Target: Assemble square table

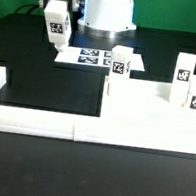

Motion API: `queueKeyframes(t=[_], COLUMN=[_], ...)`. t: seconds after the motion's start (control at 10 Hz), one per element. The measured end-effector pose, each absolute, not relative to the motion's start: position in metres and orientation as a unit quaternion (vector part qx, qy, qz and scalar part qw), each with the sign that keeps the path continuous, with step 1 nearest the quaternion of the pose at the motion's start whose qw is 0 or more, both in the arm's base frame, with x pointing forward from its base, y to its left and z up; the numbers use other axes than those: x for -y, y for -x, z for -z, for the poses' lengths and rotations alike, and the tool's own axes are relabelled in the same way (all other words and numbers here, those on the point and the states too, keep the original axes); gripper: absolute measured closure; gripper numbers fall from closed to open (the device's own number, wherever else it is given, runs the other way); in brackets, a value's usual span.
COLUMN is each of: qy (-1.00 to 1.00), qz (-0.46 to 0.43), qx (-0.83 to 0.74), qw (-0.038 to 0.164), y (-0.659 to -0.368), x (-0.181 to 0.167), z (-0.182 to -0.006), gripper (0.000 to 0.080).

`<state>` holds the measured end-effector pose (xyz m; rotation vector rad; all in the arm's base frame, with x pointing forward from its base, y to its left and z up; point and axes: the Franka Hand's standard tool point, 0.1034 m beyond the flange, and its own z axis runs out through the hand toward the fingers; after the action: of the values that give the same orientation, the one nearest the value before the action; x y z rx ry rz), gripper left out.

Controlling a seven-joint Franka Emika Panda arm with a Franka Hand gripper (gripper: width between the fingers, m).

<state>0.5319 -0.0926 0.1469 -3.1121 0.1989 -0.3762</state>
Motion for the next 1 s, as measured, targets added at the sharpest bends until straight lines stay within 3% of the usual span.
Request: queueKeyframes(t=[0.1, 0.4, 0.5, 0.9, 1.0], qy=[0.982, 0.951, 0.948, 0.949, 0.949], qz=[0.174, 0.281, 0.293, 0.29, 0.293], qx=[-0.074, -0.128, -0.121, -0.123, -0.117], qw=[-0.014, -0.01, -0.018, -0.016, -0.017], y=[-0.554, -0.597, -0.595, -0.595, -0.594], x=[0.078, 0.045, 0.046, 0.042, 0.023], z=[-0.151, -0.174, -0.17, -0.167, -0.152], gripper=[0.0507, 0.0507, 0.0507, 0.0507, 0.0507])
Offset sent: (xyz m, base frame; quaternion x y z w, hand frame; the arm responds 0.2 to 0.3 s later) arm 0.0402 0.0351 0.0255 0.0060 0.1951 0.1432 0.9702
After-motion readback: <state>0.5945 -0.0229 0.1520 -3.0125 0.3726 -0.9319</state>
